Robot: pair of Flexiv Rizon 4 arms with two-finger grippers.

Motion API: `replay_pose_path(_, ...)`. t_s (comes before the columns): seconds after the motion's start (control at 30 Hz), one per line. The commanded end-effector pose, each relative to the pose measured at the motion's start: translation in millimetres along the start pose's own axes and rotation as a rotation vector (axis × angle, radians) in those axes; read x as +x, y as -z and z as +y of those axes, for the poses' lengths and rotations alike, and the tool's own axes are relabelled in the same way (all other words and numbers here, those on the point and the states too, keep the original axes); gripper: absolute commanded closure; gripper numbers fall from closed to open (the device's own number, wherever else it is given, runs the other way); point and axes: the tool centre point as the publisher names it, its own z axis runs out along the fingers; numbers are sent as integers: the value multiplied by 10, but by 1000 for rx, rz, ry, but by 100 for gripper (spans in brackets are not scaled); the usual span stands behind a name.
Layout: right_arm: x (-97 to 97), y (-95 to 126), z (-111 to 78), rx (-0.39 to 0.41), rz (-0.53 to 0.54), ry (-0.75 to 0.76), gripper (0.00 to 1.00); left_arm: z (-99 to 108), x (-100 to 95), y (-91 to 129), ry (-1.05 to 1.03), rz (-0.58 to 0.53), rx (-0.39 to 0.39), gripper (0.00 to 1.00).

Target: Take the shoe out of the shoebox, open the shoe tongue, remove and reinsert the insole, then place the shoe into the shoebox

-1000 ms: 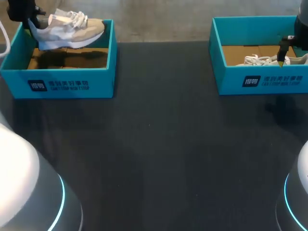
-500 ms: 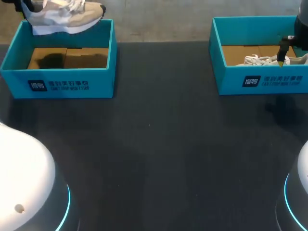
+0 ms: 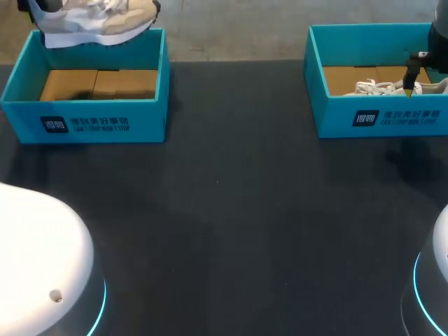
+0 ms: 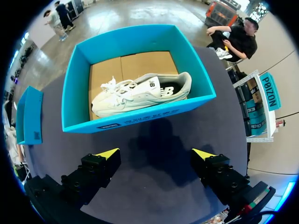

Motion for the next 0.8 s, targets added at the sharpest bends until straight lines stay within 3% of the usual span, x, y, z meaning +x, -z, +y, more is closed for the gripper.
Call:
replay_pose_path(0.03,-2,-2,-1,-1,1,-1,0,-587,-123,91,8,17,-117,100)
replay_pose_path(0.53,-2,-2,-1,-1,1,-1,0,-1644,-677,166,39,40,-109,100)
replay_pose_path(0.8,-2,-2,-1,-1,1,-1,0,-2108,-918,164,44,41,-101,100)
